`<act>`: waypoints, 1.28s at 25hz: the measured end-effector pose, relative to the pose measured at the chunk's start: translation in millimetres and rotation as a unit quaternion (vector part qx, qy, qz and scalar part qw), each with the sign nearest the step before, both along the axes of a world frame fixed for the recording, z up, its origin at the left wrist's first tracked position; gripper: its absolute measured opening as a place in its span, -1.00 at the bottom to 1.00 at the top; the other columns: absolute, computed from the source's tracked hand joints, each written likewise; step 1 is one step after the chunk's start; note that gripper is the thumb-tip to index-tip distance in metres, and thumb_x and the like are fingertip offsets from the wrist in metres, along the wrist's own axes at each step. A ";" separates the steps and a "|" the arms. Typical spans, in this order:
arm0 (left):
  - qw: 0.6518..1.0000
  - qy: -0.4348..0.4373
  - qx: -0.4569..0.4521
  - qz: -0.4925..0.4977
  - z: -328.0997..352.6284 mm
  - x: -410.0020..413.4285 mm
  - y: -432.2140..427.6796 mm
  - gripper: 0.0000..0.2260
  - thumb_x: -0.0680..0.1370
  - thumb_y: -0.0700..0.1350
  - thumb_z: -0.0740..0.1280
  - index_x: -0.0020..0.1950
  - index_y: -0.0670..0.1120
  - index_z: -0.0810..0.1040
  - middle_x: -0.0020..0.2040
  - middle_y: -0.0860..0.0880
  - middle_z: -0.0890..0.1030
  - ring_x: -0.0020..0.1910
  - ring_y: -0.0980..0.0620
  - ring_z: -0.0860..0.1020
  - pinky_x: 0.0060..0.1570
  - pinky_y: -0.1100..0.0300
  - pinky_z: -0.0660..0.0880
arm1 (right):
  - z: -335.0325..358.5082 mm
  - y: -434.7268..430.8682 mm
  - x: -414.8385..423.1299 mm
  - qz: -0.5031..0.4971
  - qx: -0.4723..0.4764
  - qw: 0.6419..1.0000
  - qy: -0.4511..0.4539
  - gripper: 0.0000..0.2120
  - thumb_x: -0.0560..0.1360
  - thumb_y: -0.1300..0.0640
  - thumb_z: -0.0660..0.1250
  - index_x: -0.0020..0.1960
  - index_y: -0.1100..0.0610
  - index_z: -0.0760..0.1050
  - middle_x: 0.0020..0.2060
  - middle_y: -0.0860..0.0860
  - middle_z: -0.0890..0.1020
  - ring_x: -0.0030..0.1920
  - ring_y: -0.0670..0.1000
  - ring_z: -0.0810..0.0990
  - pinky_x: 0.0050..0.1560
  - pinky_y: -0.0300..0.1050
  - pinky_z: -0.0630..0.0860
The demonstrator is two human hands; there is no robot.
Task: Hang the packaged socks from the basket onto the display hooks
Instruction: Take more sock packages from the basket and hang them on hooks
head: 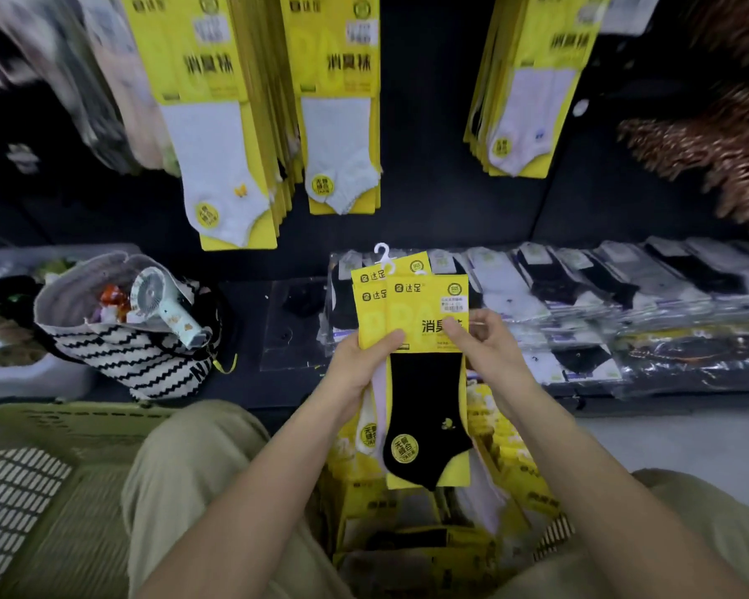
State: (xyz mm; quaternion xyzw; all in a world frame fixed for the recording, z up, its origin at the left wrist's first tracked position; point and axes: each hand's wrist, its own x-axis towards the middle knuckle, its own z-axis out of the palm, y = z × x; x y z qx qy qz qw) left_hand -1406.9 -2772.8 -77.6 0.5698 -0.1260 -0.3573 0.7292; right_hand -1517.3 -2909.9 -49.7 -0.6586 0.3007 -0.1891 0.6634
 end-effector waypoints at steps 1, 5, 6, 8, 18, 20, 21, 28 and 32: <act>1.000 -0.025 0.002 -0.001 10.7 5.7 -0.4 -0.82 0.46 -0.15 0.42 0.04 -0.08 0.59 -0.06 -0.03 0.71 -0.08 0.00 0.67 -0.21 0.24 0.58 | 15.7 -2.1 12.0 -0.018 -0.022 0.999 -0.013 -0.76 0.41 -0.03 0.42 -0.05 0.02 0.41 -0.09 -0.04 0.60 -0.10 -0.12 0.58 -0.14 -0.32 0.50; 0.992 -0.115 0.034 0.026 56.6 28.3 2.9 -0.83 0.43 -0.11 0.45 0.01 -0.03 0.60 0.00 -0.05 0.69 -0.01 -0.02 0.66 0.01 0.10 0.57 | 84.9 -17.1 54.4 -0.024 -0.136 0.985 -0.102 -0.84 0.44 0.07 0.41 -0.04 0.11 0.50 -0.21 -0.06 0.55 -0.21 -0.12 0.51 -0.26 -0.41 0.45; 0.990 -0.134 0.037 0.030 66.1 33.9 5.2 -0.83 0.43 -0.11 0.45 0.00 -0.03 0.60 0.00 -0.05 0.69 0.00 -0.02 0.65 0.03 0.09 0.56 | 102.1 -20.8 61.4 0.005 -0.188 0.977 -0.098 -0.89 0.45 0.10 0.41 -0.07 0.11 0.55 -0.22 -0.06 0.58 -0.22 -0.11 0.52 -0.21 -0.34 0.47; 0.985 -0.164 0.040 0.031 83.8 45.1 10.3 -0.81 0.44 -0.11 0.45 0.03 -0.05 0.59 0.01 -0.05 0.68 0.01 -0.02 0.64 0.05 0.08 0.55 | 131.1 -25.1 72.1 0.070 -0.277 0.956 -0.073 -0.98 0.44 0.12 0.41 -0.17 0.05 0.60 -0.29 -0.08 0.60 -0.27 -0.13 0.52 -0.19 -0.24 0.47; 0.967 -0.253 0.021 0.006 129.1 86.2 16.3 -0.82 0.45 -0.13 0.41 0.04 -0.01 0.56 0.00 0.02 0.68 -0.01 0.07 0.65 -0.06 0.24 0.56 | 199.2 -23.9 110.8 0.137 -0.426 0.894 -0.036 -0.81 0.51 0.16 0.32 -0.24 -0.06 0.49 -0.32 -0.15 0.55 -0.32 -0.17 0.47 -0.29 -0.29 0.40; 0.968 -0.251 0.003 0.008 136.0 90.2 16.1 -0.83 0.45 -0.11 0.40 0.03 0.01 0.56 -0.02 0.06 0.68 -0.02 0.09 0.65 -0.07 0.26 0.56 | 207.5 -20.9 117.7 0.107 -0.469 0.876 -0.033 -0.83 0.54 0.13 0.26 -0.20 -0.06 0.45 -0.32 -0.16 0.54 -0.33 -0.18 0.46 -0.33 -0.30 0.33; 0.967 -0.254 -0.003 0.009 139.0 92.0 16.2 -0.83 0.45 -0.10 0.40 0.03 0.02 0.56 -0.02 0.07 0.68 -0.01 0.09 0.65 -0.05 0.24 0.56 | 210.2 -18.1 120.9 0.092 -0.479 0.872 -0.041 -0.85 0.54 0.12 0.25 -0.19 -0.07 0.44 -0.31 -0.17 0.54 -0.30 -0.20 0.49 -0.33 -0.33 0.33; 0.954 -0.294 -0.005 0.061 159.8 104.1 27.2 -0.87 0.48 -0.12 0.39 0.01 0.04 0.57 -0.11 0.16 0.68 -0.06 0.19 0.64 -0.14 0.35 0.55 | 233.0 -11.3 130.5 0.137 -0.377 0.910 -0.104 -0.77 0.47 0.23 0.37 -0.20 -0.12 0.55 -0.22 -0.12 0.64 -0.15 -0.13 0.61 -0.09 -0.26 0.51; 0.948 -0.311 -0.002 0.069 170.2 105.5 33.9 -0.88 0.49 -0.11 0.37 -0.01 0.08 0.56 -0.05 0.15 0.66 -0.04 0.21 0.63 -0.05 0.30 0.54 | 245.2 -3.8 142.1 0.087 -0.392 0.908 -0.117 -0.76 0.43 0.23 0.41 -0.26 -0.10 0.53 -0.26 -0.12 0.63 -0.15 -0.05 0.63 -0.05 -0.16 0.56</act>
